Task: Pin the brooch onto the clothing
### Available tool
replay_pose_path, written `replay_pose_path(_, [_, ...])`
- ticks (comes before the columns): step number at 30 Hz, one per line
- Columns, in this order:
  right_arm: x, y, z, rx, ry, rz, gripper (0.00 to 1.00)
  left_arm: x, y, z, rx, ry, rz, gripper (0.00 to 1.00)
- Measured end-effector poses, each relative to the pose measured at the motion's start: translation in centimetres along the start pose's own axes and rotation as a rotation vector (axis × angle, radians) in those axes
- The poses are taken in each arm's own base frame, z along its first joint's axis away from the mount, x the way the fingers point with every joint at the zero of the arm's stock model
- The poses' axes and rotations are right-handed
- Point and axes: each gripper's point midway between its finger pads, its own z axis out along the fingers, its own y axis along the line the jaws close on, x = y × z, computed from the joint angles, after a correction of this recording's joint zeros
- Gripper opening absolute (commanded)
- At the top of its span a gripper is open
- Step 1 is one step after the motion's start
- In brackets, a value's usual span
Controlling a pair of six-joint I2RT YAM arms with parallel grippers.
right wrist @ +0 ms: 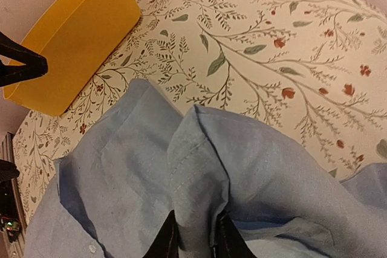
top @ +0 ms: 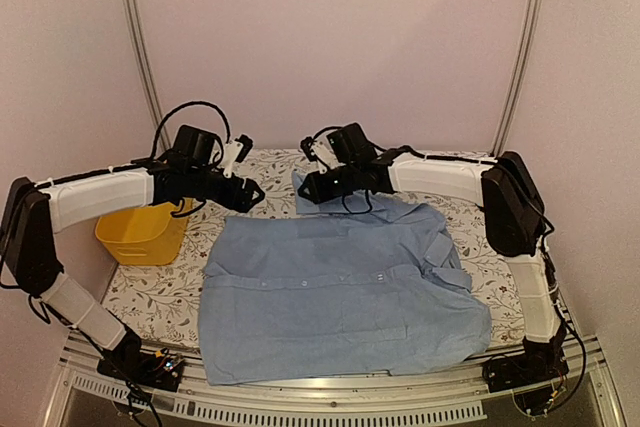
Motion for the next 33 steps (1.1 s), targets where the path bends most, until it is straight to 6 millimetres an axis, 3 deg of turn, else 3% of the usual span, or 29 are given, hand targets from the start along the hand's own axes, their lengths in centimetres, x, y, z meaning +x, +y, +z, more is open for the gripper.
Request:
replay_pose_path(2, [2.9,0.5,2.0,-0.032,0.067,0.009,0.48,0.2,0.0,0.2,0.0,0.006,-0.006,0.83])
replay_pose_path(6, [7.6,3.7,3.6,-0.124,0.194,-0.049,0.62,0.5,0.1,0.4,-0.005,0.016,-0.018,0.83])
replay_pose_path(10, [8.0,6.5,2.0,-0.19,0.206,-0.144,0.72,0.7,0.2,0.6,-0.006,0.021,-0.031,0.83])
replay_pose_path(13, [6.6,6.6,-1.7,-0.171,0.177,-0.199,0.71,1.1,0.3,1.1,-0.006,0.037,-0.043,0.81])
replay_pose_path(15, [4.1,4.5,-5.0,-0.1,0.12,-0.195,0.65,1.7,0.4,1.6,-0.012,0.057,-0.055,0.78])
replay_pose_path(17, [0.9,0.2,-9.1,0.021,0.044,-0.132,0.6,2.3,0.7,2.0,-0.029,0.077,-0.073,0.76])
replay_pose_path(18, [-0.8,-3.2,-11.5,0.1,-0.001,-0.074,0.6,2.6,1.0,2.2,-0.041,0.086,-0.084,0.75])
replay_pose_path(19, [-2.3,-9.2,-15.2,0.234,-0.06,0.031,0.6,2.9,1.2,2.4,-0.052,0.094,-0.097,0.75])
replay_pose_path(20, [-2.4,-9.8,-15.6,0.249,-0.065,0.044,0.61,3.3,1.4,2.5,-0.062,0.104,-0.108,0.75])
replay_pose_path(21, [-2.3,-13.6,-17.5,0.331,-0.084,0.116,0.63,4.0,1.6,2.7,-0.077,0.118,-0.126,0.75])
replay_pose_path(22, [-1.5,-17.2,-19.1,0.407,-0.091,0.185,0.65,4.6,1.8,2.9,-0.087,0.132,-0.138,0.75])
replay_pose_path(24, [2.6,-23.7,-21.3,0.544,-0.034,0.334,0.68,6.2,2.4,3.3,-0.114,0.169,-0.172,0.75])
replay_pose_path(26, [7.3,-26.8,-21.2,0.597,0.07,0.439,0.69,8.0,3.0,3.8,-0.143,0.21,-0.201,0.75])
replay_pose_path(30, [14.0,-27.4,-18.0,0.561,0.259,0.535,0.66,10.9,4.0,4.8,-0.188,0.285,-0.242,0.75])
replay_pose_path(31, [15.2,-27.3,-17.2,0.545,0.294,0.551,0.59,11.5,4.1,5.0,-0.194,0.301,-0.253,0.75])
replay_pose_path(33, [16.9,-27.2,-16.0,0.522,0.341,0.569,0.36,12.5,4.3,5.4,-0.204,0.326,-0.263,0.75])
